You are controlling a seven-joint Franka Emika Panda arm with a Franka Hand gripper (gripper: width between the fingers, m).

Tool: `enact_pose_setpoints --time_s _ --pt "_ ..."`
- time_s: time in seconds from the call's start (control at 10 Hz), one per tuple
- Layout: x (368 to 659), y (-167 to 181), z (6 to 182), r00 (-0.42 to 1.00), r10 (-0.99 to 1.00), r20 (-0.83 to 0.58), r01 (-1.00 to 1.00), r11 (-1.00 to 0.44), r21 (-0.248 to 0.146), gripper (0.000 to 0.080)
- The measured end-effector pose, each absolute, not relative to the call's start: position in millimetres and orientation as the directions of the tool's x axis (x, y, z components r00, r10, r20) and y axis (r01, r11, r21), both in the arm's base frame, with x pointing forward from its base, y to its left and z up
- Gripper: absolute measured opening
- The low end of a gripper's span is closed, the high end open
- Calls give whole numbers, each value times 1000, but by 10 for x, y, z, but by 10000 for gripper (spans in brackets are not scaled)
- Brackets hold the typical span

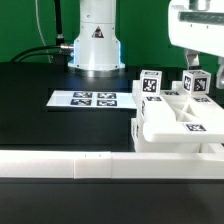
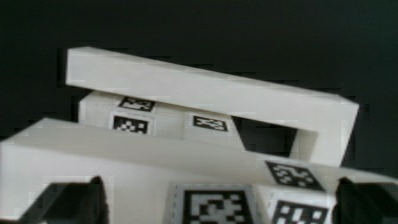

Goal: Assemble chair

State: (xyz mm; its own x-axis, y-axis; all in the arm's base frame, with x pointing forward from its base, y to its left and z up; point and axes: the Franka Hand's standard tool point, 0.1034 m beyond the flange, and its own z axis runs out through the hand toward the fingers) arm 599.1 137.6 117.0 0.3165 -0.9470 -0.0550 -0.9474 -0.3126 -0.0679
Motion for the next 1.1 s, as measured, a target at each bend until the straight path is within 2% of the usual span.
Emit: enact_pose_setpoints --time_s 0.4,0.7,1.1 --pt "5993 1365 1164 595 -803 -29 -802 -591 -83 648" --pt "6021 1288 1174 814 -581 2 -578 -811 -89 648" --pt "6026 1247 1162 954 -299 29 -296 -952 -82 648"
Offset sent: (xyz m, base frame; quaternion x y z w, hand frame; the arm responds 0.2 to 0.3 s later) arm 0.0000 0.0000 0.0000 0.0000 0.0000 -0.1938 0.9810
